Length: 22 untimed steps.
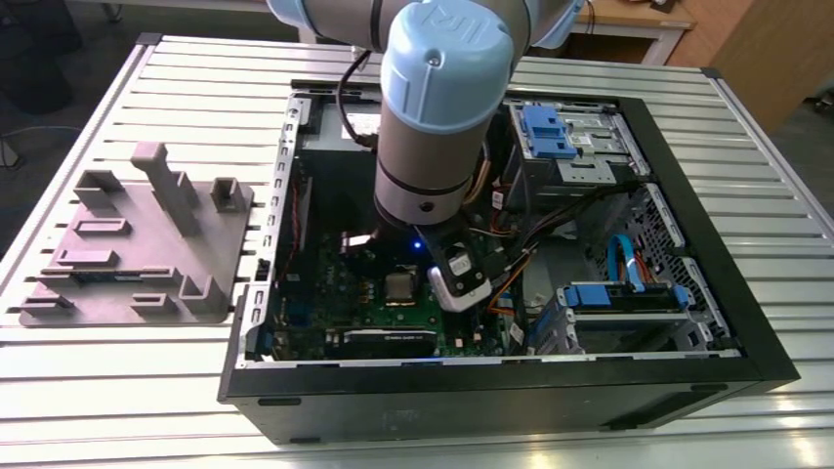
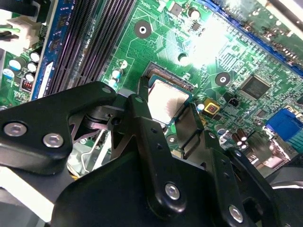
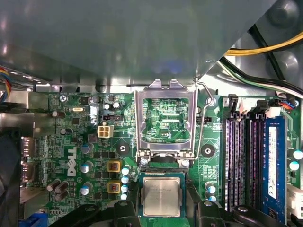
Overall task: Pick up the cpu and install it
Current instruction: 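Place the cpu into insertion slot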
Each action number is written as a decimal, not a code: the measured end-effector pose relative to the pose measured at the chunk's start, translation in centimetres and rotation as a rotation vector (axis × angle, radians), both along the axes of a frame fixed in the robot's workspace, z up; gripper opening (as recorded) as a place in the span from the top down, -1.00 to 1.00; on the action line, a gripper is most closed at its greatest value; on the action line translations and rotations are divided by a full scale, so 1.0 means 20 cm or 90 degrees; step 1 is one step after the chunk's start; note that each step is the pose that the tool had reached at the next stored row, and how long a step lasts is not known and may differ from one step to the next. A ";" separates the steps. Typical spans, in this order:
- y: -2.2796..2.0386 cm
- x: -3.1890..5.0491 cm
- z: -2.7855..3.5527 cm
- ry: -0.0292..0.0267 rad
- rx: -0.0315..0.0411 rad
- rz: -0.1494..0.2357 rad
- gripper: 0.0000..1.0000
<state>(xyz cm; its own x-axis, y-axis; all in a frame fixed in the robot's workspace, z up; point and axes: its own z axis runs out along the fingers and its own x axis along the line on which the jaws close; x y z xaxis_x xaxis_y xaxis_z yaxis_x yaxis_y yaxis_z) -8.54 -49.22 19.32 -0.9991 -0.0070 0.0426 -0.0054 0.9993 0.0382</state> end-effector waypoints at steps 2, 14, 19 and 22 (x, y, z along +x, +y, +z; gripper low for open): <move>-0.001 0.001 0.000 0.0000 0.0000 0.000 0.06; -0.013 0.020 -0.006 0.0000 0.0000 0.000 0.06; -0.011 0.021 -0.014 0.0001 -0.0001 0.000 0.06; -0.009 0.018 -0.017 0.0001 -0.0001 0.000 0.06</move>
